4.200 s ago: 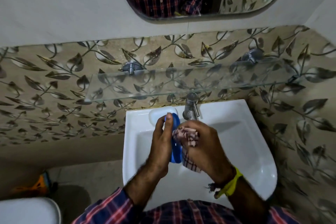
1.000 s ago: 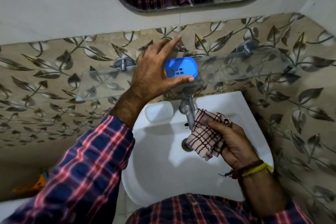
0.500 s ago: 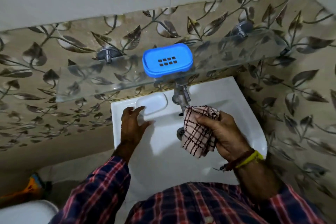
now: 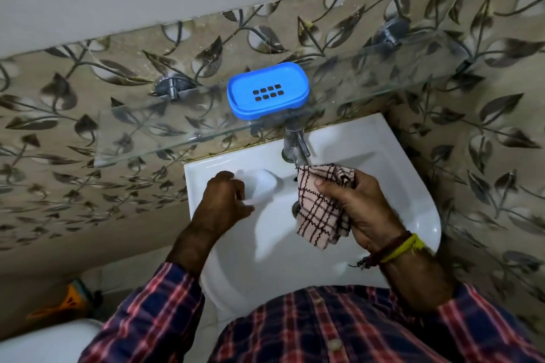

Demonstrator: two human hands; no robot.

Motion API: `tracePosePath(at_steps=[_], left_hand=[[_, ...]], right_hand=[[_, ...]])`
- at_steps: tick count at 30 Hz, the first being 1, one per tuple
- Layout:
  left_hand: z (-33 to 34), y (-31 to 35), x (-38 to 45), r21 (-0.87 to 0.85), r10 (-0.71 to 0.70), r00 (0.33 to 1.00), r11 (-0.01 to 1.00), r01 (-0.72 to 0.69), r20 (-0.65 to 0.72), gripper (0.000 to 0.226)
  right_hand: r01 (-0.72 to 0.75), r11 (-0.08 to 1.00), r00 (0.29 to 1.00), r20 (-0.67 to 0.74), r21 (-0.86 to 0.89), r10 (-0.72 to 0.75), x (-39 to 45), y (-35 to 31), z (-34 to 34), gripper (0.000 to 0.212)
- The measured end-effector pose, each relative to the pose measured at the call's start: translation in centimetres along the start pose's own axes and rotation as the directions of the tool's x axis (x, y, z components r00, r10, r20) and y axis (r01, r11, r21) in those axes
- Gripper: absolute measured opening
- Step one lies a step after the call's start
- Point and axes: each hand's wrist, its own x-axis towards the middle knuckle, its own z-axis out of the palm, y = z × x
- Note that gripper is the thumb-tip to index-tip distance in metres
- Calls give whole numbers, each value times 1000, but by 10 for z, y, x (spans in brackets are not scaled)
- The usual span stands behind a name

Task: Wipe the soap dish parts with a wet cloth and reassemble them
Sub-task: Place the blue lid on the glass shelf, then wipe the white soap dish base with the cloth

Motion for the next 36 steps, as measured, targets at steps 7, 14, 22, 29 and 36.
tracePosePath(at_steps=[7,14,22,29,36], left_hand=[[-36,47,-5,495,6,952,853,-164,305,33],[-50,59,-39,-481,294,948,853,-202,124,70],[-2,98,-71,-939,177,975,293,-182,-133,60],[-1,128,-75,-938,101,984,303,-169,-144,51],[-12,125,-75,-952,173,981,277,-131,-85,44]], right_hand=[[227,899,974,79,-374,-213,-1,6,-2,19],[307,837,948,220,-453,-229,-5,2,1,25],[87,994,973,207,70,-100,-15,-10,10,26],[-87,960,964,264,267,14,-20,-26,18,13],[-77,985,945,325,156,23,-24,-32,18,17]])
